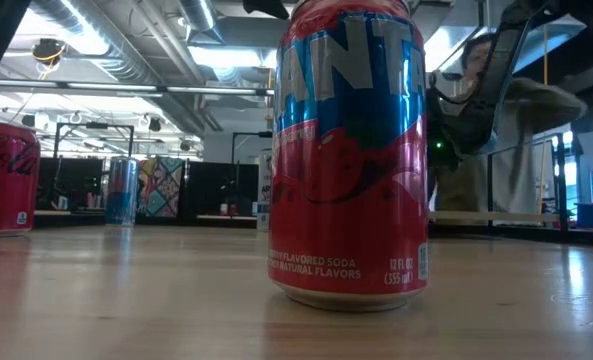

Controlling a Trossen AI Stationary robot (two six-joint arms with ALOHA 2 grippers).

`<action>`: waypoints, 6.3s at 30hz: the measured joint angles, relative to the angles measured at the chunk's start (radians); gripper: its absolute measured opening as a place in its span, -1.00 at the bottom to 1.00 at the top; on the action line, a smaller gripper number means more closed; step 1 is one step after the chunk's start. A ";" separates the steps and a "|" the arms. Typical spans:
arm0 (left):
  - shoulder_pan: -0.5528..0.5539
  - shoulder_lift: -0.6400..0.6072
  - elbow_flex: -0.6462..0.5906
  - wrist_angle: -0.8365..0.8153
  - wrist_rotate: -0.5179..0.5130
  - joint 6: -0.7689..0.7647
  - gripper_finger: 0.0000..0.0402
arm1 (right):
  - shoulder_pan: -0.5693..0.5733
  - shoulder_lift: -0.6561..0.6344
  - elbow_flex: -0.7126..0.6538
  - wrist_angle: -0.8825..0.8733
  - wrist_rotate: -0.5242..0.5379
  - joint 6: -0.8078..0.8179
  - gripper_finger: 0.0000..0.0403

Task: Place canned beverage on shelf
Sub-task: Put the right red-black soda can on the shelf, then put the red-black soda can on the shelf aligned with other red-black soda can

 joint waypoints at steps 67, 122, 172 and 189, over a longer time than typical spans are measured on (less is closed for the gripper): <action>-0.192 -0.718 -1.165 -0.229 -0.233 -0.837 0.67 | 0.709 -1.008 0.036 -1.238 0.492 0.375 0.79; -0.350 -0.468 -0.960 -0.088 -0.138 -0.703 0.28 | 0.732 -0.989 0.036 -1.202 0.519 0.436 0.79; -0.426 0.440 -0.213 0.011 -0.168 -0.517 0.66 | 1.101 -0.709 0.165 -1.532 0.855 0.510 0.79; -0.544 0.315 -0.063 -0.206 -0.218 -0.386 0.80 | 1.098 -0.673 0.165 -1.218 0.871 0.421 0.79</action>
